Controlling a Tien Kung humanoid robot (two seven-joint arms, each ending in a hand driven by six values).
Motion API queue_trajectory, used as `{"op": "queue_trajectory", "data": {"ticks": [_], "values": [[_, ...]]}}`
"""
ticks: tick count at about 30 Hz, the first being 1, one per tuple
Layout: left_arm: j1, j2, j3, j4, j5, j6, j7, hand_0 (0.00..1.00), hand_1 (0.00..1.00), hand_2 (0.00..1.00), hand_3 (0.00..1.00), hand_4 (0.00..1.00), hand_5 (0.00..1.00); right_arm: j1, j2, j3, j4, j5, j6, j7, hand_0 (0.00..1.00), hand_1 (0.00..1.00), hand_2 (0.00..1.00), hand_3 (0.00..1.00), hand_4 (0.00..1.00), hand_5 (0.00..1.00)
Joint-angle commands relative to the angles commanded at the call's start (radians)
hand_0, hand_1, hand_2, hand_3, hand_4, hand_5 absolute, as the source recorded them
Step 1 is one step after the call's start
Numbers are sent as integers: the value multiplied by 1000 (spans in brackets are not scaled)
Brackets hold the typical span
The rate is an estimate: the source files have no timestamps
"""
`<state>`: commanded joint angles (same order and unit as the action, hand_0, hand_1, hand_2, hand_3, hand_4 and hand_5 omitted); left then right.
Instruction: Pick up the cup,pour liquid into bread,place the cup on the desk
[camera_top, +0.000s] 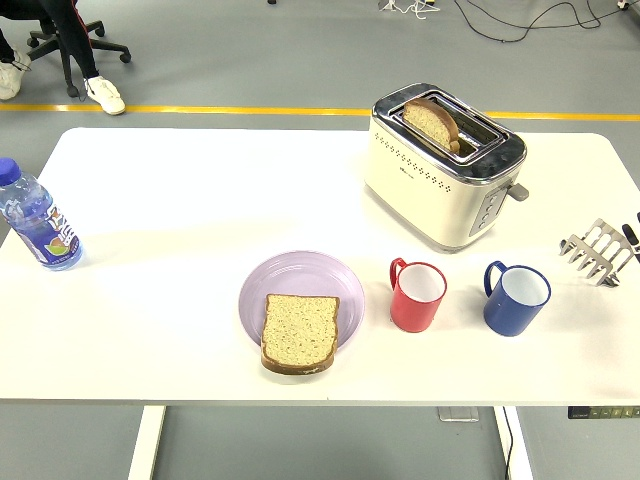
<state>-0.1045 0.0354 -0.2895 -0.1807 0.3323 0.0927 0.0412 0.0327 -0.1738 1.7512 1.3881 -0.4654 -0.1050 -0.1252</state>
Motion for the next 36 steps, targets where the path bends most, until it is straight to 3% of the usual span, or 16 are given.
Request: {"op": "queue_trajectory", "data": {"ticks": [3,4,8,9,10,11,15,21,30,36], "values": [[-1,1,-3,0,0,1,0,642,669,685,571,386,998,-14,-16,-17,1,-108,16,28,702,686,742,789,887,140],[-1,1,-4,0,3,1,0,642,668,685,570,387,998,-24,-22,-21,2,-141,21,51,790,751,844,884,998,293],[-2,1,-6,-1,3,1,0,642,668,685,570,387,998,-51,-39,-42,1,-291,7,110,790,751,844,884,998,293],[-2,1,-6,0,2,1,0,642,668,685,570,387,998,-53,-41,-44,0,-324,5,113,842,814,936,962,998,307],[-3,2,-5,-1,4,1,0,642,668,685,570,387,998,-61,-45,-54,-3,-358,-13,124,842,814,936,962,998,307],[-4,2,-6,-1,3,0,0,642,668,685,570,387,998,-75,-52,-71,-14,-446,-72,144,842,814,936,962,998,307],[-7,2,-5,-1,3,0,0,642,668,686,570,388,998,-92,-57,-90,-22,-562,-156,170,855,828,947,994,998,282],[-11,3,5,-1,-3,0,0,642,670,686,570,389,998,-145,-60,-152,-4,-604,-247,197,855,837,956,998,998,284],[-22,4,0,-3,1,-1,0,642,669,686,570,389,998,-194,-70,-280,36,-689,-298,215,858,841,954,998,998,281],[-27,3,1,-3,0,-1,0,642,668,686,570,389,998,-183,-64,-343,23,-742,-321,235,853,839,939,965,998,267]]}}
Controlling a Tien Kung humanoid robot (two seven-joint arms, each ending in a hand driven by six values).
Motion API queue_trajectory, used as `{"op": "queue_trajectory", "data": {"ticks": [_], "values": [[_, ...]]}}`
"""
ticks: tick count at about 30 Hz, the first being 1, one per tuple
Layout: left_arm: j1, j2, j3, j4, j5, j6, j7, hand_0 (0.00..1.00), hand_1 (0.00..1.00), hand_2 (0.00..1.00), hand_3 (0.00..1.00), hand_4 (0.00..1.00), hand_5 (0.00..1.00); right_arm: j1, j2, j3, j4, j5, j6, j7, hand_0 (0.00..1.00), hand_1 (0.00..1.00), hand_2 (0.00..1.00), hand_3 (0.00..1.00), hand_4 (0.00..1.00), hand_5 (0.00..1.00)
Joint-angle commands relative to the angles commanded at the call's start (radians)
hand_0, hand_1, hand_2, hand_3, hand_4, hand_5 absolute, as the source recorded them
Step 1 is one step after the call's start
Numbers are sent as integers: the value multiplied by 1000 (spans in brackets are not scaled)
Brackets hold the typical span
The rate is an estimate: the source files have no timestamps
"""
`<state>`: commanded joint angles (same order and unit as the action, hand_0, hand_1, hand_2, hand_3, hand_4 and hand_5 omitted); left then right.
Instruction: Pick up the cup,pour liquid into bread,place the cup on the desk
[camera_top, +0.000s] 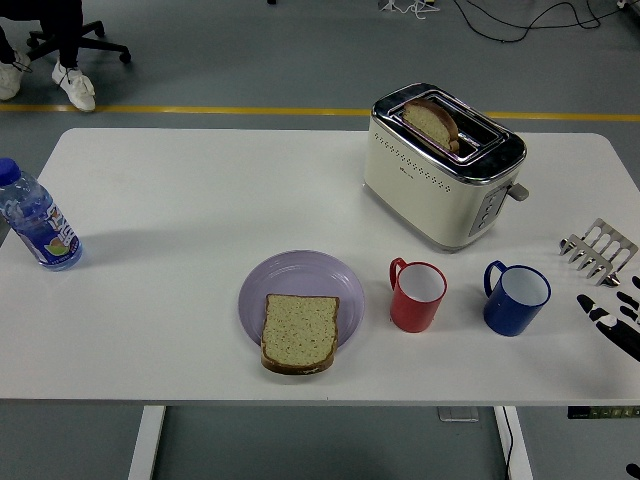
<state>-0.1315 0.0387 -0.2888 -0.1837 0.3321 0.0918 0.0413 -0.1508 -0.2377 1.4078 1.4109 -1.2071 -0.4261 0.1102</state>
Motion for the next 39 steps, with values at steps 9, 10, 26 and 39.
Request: {"op": "queue_trajectory", "data": {"ticks": [9,10,26,39], "values": [[-2,-1,5,0,-4,0,1,643,668,686,570,389,998,41,11,-73,-43,-7,-15,50,840,831,929,940,998,226],[-2,-2,4,0,-6,0,1,643,668,686,570,389,998,44,14,-89,-49,-12,-18,53,840,831,929,940,998,226],[-5,-1,15,-1,-10,-2,2,643,669,686,570,389,998,103,15,-190,-97,-38,-7,50,838,825,913,942,998,214],[-5,-4,12,-1,-14,-1,1,643,670,686,570,389,998,153,26,-230,-149,-27,-32,58,832,815,901,934,998,174]]}}
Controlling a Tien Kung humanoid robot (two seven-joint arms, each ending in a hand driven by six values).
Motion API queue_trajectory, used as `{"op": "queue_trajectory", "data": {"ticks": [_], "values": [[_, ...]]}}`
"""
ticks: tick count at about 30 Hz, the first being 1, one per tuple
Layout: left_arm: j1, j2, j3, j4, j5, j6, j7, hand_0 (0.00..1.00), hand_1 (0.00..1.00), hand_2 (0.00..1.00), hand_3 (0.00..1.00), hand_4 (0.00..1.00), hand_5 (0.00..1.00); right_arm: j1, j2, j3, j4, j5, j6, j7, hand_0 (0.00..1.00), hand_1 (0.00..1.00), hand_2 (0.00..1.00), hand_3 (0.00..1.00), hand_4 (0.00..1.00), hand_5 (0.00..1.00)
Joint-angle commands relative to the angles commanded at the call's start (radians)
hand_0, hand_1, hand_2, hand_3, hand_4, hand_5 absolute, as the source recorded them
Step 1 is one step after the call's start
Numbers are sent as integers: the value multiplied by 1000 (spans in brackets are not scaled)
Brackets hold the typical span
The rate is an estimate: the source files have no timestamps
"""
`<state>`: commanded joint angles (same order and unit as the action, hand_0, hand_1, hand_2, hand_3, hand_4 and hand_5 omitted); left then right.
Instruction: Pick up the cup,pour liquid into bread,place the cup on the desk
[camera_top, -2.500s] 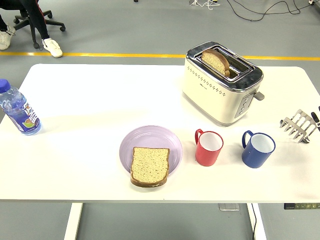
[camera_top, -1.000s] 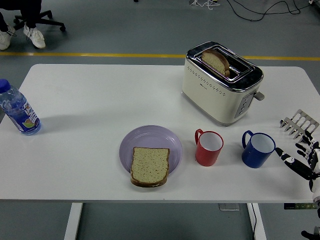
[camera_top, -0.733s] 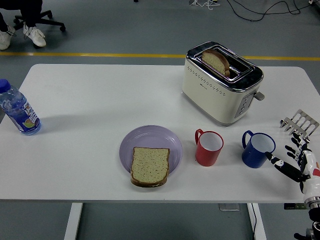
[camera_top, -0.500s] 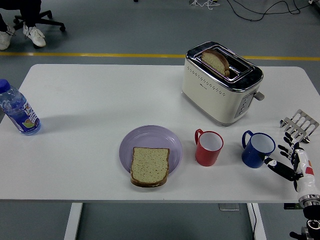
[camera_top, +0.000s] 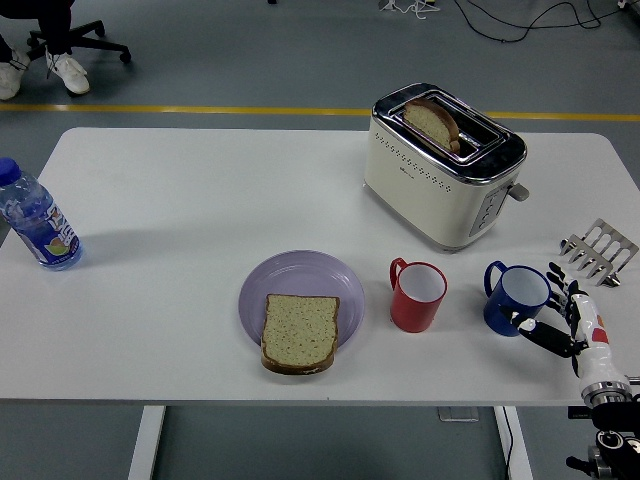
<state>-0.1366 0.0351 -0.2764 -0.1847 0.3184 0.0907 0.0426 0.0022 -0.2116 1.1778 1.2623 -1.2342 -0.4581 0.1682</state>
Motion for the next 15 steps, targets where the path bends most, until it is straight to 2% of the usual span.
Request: {"op": "queue_trajectory", "data": {"ticks": [15], "values": [[0,-1,3,0,-2,1,0,643,670,685,569,391,998,51,24,-19,-56,-2,-10,-8,828,803,881,917,998,164]]}}
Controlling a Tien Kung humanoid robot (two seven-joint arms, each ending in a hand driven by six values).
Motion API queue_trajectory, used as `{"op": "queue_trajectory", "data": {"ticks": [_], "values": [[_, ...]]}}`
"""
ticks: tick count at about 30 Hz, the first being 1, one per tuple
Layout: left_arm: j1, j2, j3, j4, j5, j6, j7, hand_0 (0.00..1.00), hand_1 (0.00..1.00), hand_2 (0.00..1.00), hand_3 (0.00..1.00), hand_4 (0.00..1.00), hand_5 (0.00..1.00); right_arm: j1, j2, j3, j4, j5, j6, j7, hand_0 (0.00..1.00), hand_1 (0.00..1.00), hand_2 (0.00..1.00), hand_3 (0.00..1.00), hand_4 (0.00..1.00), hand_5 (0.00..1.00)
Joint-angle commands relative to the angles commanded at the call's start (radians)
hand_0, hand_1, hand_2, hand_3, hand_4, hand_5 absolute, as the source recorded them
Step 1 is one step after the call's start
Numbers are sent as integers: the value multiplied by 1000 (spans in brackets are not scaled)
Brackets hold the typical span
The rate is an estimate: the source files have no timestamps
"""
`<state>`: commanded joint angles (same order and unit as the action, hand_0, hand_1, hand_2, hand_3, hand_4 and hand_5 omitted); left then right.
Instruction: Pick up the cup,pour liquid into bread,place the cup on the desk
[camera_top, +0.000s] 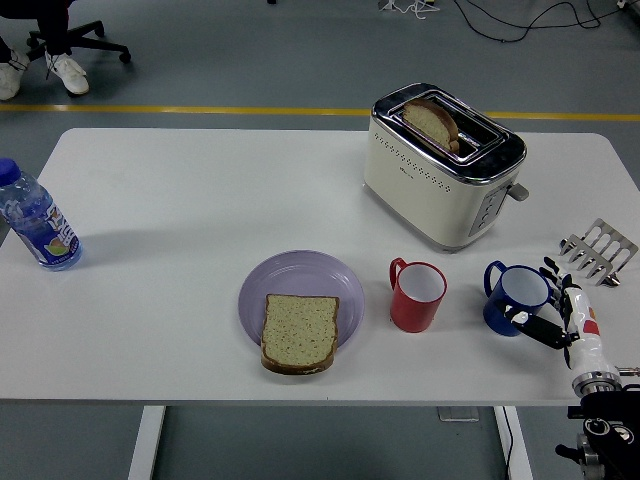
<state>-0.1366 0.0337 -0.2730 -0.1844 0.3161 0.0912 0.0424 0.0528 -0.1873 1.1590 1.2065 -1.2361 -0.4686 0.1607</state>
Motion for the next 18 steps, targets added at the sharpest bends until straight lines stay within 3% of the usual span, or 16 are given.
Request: {"op": "queue_trajectory", "data": {"ticks": [18], "values": [[0,-3,6,0,-5,0,0,643,672,687,569,389,998,47,18,-21,-64,-1,-20,3,801,776,843,905,998,150]]}}
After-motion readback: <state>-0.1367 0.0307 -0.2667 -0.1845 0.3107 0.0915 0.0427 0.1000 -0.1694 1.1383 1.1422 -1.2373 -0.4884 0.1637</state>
